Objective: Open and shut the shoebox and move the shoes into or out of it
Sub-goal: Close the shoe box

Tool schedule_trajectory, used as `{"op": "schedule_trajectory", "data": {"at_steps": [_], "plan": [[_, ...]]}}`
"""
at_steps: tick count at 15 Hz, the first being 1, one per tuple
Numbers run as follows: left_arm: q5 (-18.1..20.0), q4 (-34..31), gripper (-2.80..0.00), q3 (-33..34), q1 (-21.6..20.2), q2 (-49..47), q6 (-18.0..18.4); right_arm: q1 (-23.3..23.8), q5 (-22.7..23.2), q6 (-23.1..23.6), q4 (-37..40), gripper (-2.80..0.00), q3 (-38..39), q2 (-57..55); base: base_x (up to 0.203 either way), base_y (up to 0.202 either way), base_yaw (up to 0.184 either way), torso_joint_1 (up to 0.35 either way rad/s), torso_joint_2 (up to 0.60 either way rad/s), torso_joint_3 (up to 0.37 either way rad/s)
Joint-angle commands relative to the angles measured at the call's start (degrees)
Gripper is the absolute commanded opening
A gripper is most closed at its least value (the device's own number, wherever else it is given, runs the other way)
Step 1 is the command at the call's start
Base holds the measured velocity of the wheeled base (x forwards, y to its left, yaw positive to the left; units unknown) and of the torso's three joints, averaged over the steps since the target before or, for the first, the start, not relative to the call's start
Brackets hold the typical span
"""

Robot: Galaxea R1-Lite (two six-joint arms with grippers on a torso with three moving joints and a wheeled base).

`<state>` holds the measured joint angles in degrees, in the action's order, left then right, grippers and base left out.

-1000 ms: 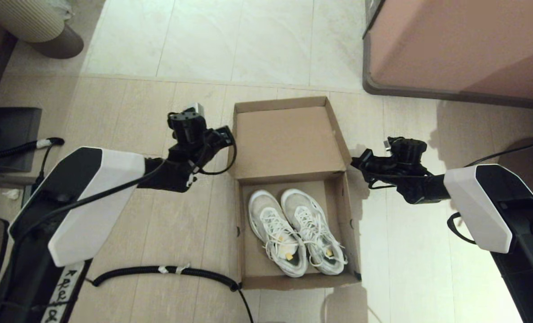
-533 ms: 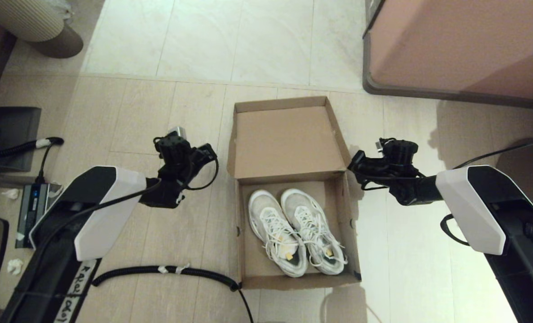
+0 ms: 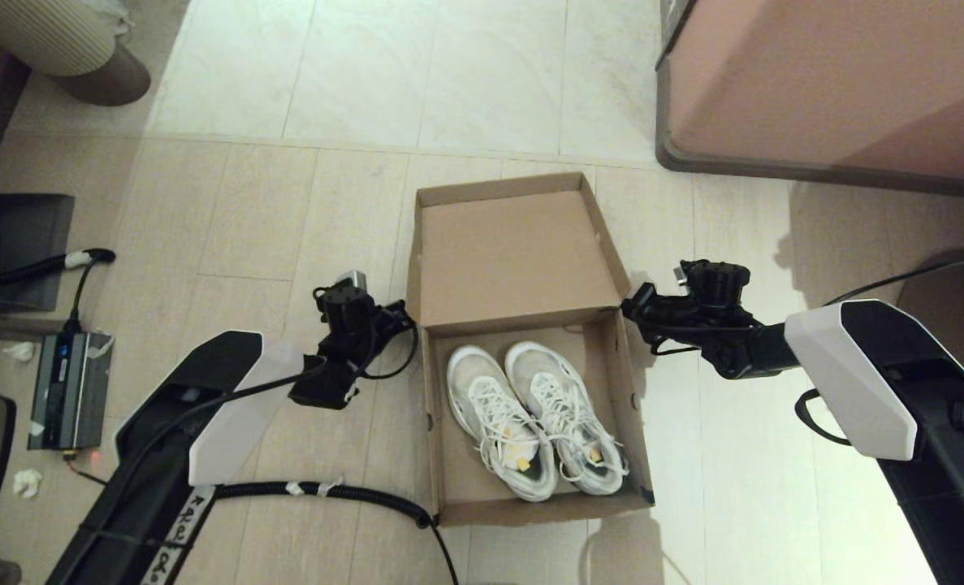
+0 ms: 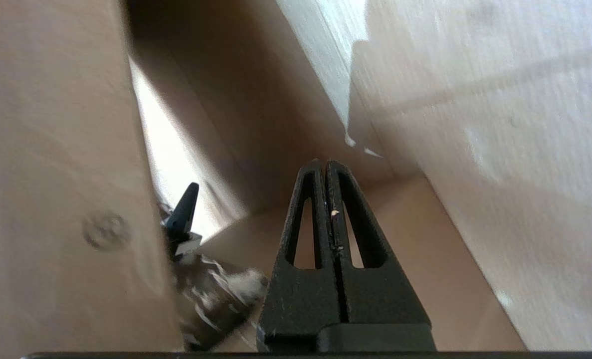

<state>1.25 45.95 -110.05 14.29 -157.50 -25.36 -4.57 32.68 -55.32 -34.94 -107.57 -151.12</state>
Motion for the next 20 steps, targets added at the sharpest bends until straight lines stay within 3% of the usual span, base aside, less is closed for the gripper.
{"op": "schedule_trajectory", "data": {"at_steps": [1, 10, 16, 18, 20], "plan": [[0.0, 0.3, -2.80, 0.0, 0.7, -0.9, -0.2, -0.4, 0.4, -0.1, -0.2, -2.80, 3.1, 1.6, 0.000, 0.000, 0.000, 0.000, 0.00, 0.000], [0.9, 2.2, -2.80, 0.0, 3.0, -2.2, -0.2, -0.5, 1.4, 11.0, -0.6, -2.80, 23.6, 8.7, 0.000, 0.000, 0.000, 0.000, 0.00, 0.000], [-3.0, 5.4, -2.80, 0.7, 4.3, -2.8, 0.0, 4.2, 1.4, 10.9, -5.4, -2.80, 23.1, 9.3, 0.000, 0.000, 0.000, 0.000, 0.00, 0.000], [-3.1, 5.5, -2.80, 1.7, 4.3, -2.8, -0.1, 5.0, 1.4, 10.4, -5.1, -2.80, 19.6, 8.2, 0.000, 0.000, 0.000, 0.000, 0.00, 0.000], [-3.1, 6.5, -2.80, 4.5, 4.3, -2.3, 0.0, 5.2, 1.5, 7.1, -3.7, -2.80, 13.4, 6.5, 0.000, 0.000, 0.000, 0.000, 0.00, 0.000]]}}
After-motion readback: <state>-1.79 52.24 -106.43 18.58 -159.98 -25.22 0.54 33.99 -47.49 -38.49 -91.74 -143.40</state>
